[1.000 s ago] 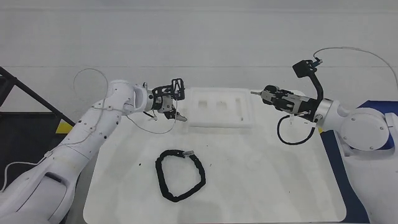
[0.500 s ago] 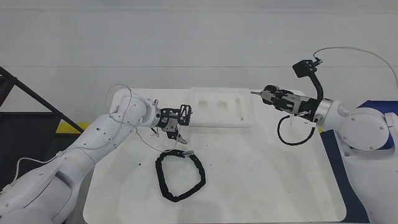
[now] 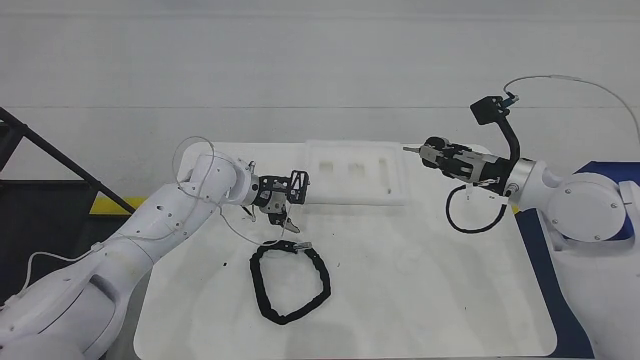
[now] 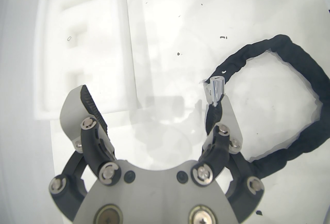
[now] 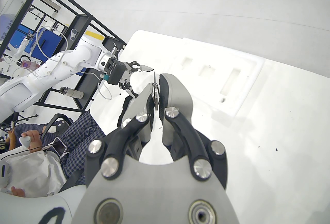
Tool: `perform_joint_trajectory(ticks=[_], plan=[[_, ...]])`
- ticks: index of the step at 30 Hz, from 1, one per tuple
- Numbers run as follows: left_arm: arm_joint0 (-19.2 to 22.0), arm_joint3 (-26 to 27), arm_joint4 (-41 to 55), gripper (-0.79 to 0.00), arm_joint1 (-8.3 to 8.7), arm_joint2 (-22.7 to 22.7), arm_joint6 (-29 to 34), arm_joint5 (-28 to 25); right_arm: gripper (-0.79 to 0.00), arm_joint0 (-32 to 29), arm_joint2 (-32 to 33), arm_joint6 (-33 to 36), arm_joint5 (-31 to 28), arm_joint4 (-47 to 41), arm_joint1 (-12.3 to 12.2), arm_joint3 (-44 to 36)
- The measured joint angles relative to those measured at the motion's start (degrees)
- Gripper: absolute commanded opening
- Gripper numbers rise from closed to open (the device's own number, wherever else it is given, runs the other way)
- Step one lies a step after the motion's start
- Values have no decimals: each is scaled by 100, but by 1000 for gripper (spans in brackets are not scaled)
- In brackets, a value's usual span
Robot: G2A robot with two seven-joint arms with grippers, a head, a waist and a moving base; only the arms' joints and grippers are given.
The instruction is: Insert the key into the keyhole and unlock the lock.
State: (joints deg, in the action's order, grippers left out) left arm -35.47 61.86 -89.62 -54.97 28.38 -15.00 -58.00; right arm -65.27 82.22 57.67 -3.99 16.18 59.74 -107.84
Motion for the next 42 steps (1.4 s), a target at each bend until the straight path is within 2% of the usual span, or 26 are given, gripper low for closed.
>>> perform_joint_trajectory(ticks=[5,8,10,16,20,26,34,42], plan=[[-18,-8,18,0,-1,8,11,21,-785,0,0,0,0,0,0,0],[-189,-39,298,0,-11,85,56,190,-785,0,0,0,0,0,0,0],[-274,-48,489,0,2,155,-27,123,-785,0,0,0,0,0,0,0],[-619,90,404,0,258,524,-508,18,-785,0,0,0,0,0,0,0],[-1070,352,142,0,457,687,-704,106,-785,0,0,0,0,0,0,0],[-1566,821,-146,0,578,743,-896,355,-785,0,0,0,0,0,0,0],[-1793,679,-329,0,564,759,-1148,812,-785,0,0,0,0,0,0,0],[-1757,293,-488,0,423,616,-1179,986,-785,0,0,0,0,0,0,0]])
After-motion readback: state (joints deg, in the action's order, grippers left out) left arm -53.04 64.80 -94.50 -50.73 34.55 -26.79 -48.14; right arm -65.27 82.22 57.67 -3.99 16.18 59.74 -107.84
